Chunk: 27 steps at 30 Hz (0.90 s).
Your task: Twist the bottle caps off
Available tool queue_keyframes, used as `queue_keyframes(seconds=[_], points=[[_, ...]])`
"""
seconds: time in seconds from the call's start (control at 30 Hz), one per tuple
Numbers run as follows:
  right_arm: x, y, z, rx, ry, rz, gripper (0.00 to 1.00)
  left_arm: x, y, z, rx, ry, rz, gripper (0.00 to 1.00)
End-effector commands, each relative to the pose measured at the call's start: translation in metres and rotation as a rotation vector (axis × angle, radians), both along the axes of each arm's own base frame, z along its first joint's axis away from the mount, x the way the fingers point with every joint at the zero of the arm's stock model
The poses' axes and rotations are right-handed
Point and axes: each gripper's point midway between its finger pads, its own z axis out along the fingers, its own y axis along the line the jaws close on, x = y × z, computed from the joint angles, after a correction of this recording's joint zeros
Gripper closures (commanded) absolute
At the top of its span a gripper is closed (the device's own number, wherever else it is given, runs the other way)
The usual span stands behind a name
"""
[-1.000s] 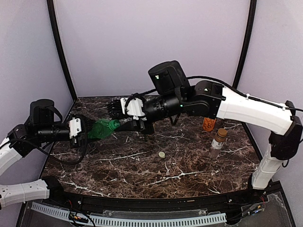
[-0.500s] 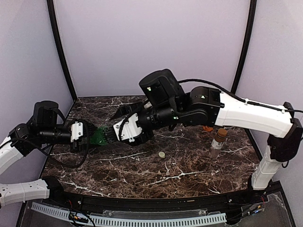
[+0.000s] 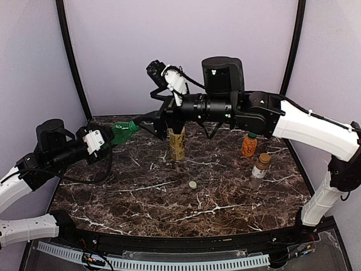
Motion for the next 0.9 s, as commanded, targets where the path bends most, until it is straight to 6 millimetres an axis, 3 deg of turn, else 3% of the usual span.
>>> queue_keyframes(seconds=[0.0, 0.1, 0.27, 0.57, 0.87], points=[[0.038, -0.008, 0.006, 0.223, 0.605, -0.108, 0.09, 0.029, 0.021, 0.039, 0.02, -0.237, 0.181, 0.99], [0.052, 0.003, -0.012, 0.203, 0.749, -0.107, 0.08, 0.032, 0.022, 0.041, 0.048, -0.268, 0.196, 0.99], [0.056, 0.024, -0.017, 0.172, 0.772, -0.074, 0.11, 0.034, 0.021, 0.038, 0.079, -0.286, 0.195, 0.99], [0.054, 0.036, -0.021, 0.168, 0.784, -0.025, 0.4, 0.035, 0.017, 0.037, 0.086, -0.288, 0.186, 0.99], [0.054, 0.044, -0.03, 0.146, 0.806, -0.005, 0.54, 0.036, 0.015, 0.037, 0.093, -0.297, 0.18, 0.99]])
